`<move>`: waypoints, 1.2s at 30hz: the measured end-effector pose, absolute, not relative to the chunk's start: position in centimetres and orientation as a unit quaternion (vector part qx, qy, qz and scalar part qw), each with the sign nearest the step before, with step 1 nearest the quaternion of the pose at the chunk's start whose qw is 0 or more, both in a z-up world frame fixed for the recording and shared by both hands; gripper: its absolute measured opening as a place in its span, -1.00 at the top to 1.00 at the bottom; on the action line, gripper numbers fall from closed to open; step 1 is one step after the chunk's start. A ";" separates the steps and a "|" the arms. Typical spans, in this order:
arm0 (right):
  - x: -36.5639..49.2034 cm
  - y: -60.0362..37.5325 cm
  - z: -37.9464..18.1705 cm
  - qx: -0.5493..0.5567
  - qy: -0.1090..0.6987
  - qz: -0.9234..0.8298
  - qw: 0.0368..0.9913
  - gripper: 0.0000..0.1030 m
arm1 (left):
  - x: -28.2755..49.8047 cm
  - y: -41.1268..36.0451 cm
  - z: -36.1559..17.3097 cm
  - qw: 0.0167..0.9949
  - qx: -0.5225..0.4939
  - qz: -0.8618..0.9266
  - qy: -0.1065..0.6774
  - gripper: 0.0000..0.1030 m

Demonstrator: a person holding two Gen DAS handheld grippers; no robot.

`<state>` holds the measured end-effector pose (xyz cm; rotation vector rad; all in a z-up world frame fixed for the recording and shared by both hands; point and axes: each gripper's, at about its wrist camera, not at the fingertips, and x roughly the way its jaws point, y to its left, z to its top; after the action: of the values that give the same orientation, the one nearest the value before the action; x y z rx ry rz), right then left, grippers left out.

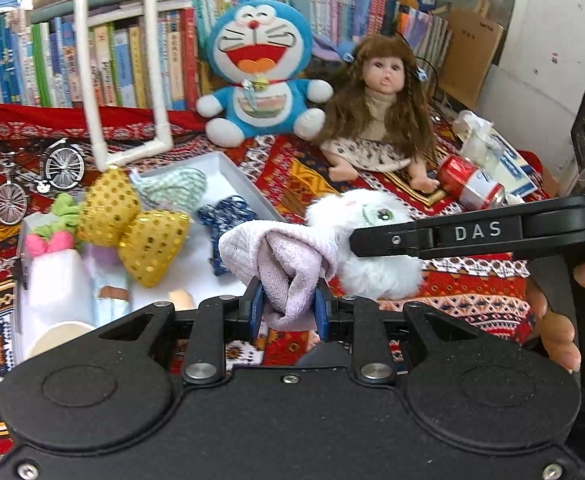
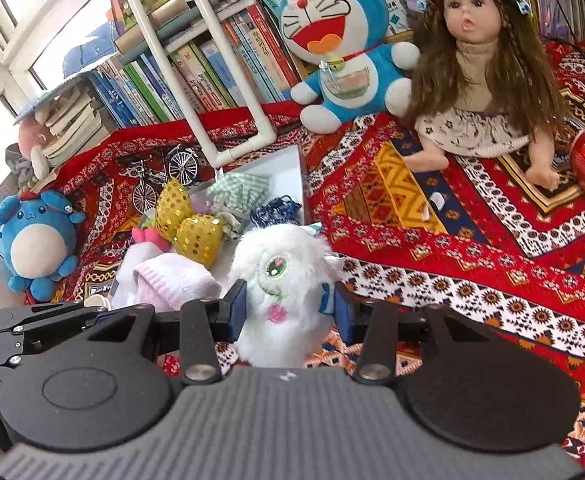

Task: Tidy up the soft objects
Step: 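Carry the sock with the left tool while the right tool carries the fluffy plush to the tray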

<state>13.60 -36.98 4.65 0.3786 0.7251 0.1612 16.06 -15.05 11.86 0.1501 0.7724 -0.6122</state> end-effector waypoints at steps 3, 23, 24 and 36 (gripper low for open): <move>13.9 -36.4 5.1 0.183 0.347 0.080 0.916 0.06 | 16.4 -13.8 12.4 0.886 0.065 -0.281 0.364 0.53; 19.2 -29.6 5.2 0.170 0.337 0.091 0.922 0.06 | 23.3 0.4 13.7 0.909 -0.063 -0.179 0.371 0.53; 19.6 -29.3 4.8 0.171 0.339 0.091 0.921 0.06 | 23.8 1.0 13.0 0.906 -0.069 -0.173 0.380 0.54; 22.1 -27.2 1.2 0.168 0.357 0.089 0.915 0.06 | 26.1 3.1 6.9 0.884 -0.092 -0.165 0.428 0.54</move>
<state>22.11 -27.22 1.20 0.3456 0.7342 0.1840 26.14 3.11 6.92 -0.1917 0.8914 -0.3444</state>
